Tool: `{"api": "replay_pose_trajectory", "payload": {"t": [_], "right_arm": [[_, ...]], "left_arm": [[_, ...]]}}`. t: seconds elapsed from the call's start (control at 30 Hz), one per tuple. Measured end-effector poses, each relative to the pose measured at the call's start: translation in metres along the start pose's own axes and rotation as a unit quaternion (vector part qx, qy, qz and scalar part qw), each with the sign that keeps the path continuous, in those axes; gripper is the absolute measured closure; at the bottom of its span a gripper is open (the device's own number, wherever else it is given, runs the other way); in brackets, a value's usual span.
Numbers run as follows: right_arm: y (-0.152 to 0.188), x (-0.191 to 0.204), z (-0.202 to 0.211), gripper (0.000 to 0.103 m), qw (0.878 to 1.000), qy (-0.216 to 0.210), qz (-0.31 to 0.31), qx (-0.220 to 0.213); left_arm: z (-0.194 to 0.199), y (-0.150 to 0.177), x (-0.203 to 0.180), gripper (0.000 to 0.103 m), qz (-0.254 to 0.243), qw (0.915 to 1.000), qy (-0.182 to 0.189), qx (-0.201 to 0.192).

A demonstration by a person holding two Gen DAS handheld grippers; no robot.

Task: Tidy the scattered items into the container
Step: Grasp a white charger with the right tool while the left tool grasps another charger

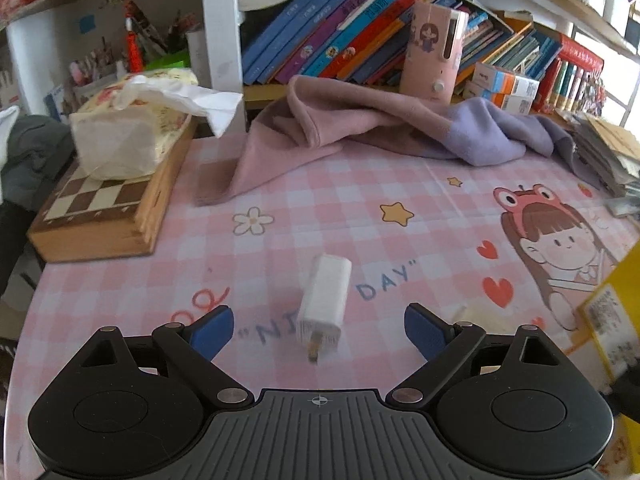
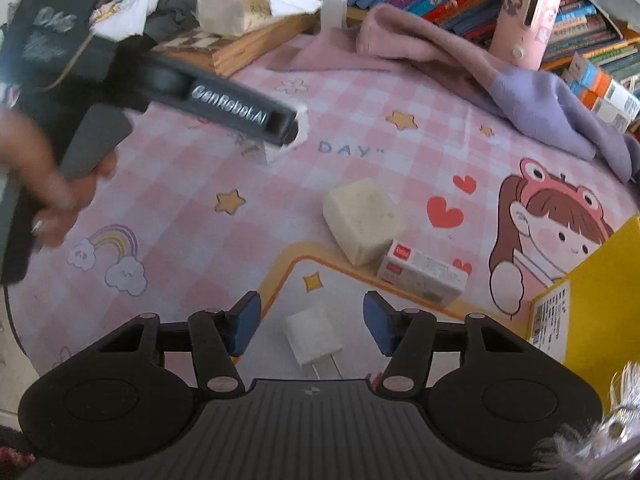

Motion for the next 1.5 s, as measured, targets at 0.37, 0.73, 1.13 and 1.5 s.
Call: {"api": "replay_pose_trajectory", "payload": {"t": [0.37,0.73,1.13,1.5], "right_arm": [[0.001,-0.005,-0.006,0.071,1.000,-0.011,-0.013,0.016],[0.006,-0.003,-0.009,0.078,0.999,-0.016,-0.014,0.031],[0.006,0.000,0.008,0.078,1.000,-0.009,-0.007,0.007],[0.024,0.009,0.042,0.078,1.000,-0.011,0.002,-0.014]], "left_arm": [[-0.037,-0.006,-0.004,0.055,0.001,0.9995,0.012,0.029],[-0.038,-0.003,-0.007,0.078,-0.009,0.9995,0.008,0.029],[0.014,0.002,0.001,0.078,0.033,0.9987,0.038,0.007],[0.082,0.035,-0.003,0.078,0.049,0.9977,0.046,0.006]]}}
Point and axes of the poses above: each gripper's, at about its wrist camera, not at the fingertips, and z roughly against the way its jaws point, x to its left, y to its underside, the point moved 1 cm from there along -z, roughly the way its jaws point, and after that the axes turned 12 degrees about -y, right-handed, at the moved point
